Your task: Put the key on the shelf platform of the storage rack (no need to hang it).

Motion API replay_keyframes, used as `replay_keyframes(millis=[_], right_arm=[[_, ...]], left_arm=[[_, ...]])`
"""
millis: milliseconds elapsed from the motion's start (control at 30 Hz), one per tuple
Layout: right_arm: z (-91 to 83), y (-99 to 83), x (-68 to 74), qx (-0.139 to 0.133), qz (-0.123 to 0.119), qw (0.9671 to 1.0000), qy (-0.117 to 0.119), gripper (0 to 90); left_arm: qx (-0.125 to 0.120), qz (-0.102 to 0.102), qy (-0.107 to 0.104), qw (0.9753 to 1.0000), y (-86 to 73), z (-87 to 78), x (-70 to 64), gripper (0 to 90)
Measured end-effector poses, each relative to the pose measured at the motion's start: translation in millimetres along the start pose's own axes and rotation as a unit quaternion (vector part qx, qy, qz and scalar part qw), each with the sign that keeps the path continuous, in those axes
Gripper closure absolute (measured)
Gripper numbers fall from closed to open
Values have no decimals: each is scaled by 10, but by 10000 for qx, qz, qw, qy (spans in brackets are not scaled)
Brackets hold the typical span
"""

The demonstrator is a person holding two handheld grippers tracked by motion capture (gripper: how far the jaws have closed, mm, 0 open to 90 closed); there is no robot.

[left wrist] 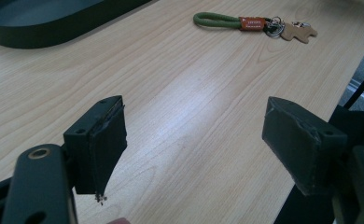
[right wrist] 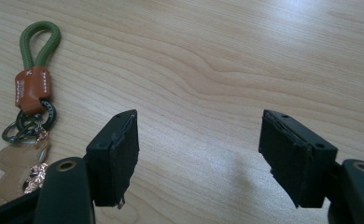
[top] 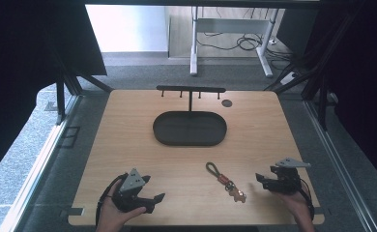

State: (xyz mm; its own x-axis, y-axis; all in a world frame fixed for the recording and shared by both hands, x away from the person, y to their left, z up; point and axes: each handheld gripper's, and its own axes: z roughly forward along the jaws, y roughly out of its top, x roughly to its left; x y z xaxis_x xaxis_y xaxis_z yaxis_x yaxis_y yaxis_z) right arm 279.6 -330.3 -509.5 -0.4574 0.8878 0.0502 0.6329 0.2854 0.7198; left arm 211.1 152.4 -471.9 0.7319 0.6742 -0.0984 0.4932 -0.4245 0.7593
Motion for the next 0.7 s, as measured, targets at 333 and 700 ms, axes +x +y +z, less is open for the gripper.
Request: replay_keyframes(millis=[333,700], right_arm=[[67,19,79,95,-158,9998,52,314],[-33,151,154,95,-449,9986,258,348]], left_arm=[[27,-61,-2,10000,-29,29,51,224],[16,-94,57,9999,-21,-3,59,223]])
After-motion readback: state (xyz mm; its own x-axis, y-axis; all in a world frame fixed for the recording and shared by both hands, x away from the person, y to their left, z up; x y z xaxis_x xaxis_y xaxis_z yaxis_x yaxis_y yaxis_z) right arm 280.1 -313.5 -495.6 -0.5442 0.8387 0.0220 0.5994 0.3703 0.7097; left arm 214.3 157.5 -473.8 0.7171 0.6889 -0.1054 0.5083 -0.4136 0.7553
